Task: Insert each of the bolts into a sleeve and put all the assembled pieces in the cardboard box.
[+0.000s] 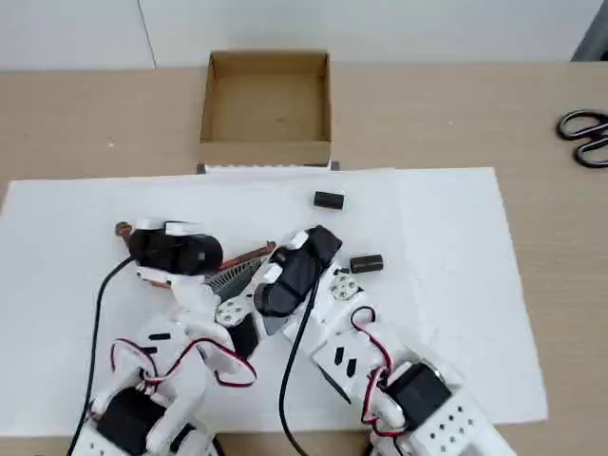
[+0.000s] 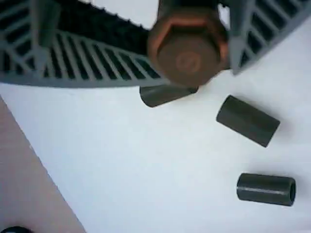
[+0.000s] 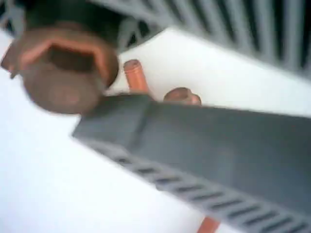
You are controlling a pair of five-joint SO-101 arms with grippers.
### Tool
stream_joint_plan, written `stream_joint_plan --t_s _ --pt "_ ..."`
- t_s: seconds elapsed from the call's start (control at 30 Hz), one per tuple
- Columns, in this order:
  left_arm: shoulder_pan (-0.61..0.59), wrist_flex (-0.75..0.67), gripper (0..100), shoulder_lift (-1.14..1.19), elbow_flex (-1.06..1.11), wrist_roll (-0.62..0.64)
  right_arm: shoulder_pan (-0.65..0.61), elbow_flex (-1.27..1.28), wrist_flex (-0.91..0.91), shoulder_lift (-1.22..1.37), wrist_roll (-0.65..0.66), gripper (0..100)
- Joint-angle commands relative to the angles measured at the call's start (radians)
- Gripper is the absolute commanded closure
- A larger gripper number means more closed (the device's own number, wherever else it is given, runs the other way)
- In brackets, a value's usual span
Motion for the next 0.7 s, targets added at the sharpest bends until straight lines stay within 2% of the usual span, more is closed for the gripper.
stream_joint_plan --t_s 0.0,0.1,0.47,0.53,0.67 --pt "0.005 -0.021 75 -0.005 -0.019 -0.008 0.001 -0.040 -0.031 -0.013 0.008 99.5" --pt "-0.037 -0.023 75 0.002 -0.090 -0.015 0.002 -0.018 -0.030 -0.016 0.008 99.5" --pt "-0.298 -0.017 76 0.002 -0.239 -0.298 0.156 -0.015 -0.030 -0.010 0.008 99.5" --pt "-0.324 -0.015 81 0.002 -0.251 -0.327 0.185 -0.017 -0.010 -0.010 0.008 99.5" --pt "-0.384 0.035 100 0.002 -0.251 -0.387 0.248 -0.017 0.071 -0.013 0.002 99.5"
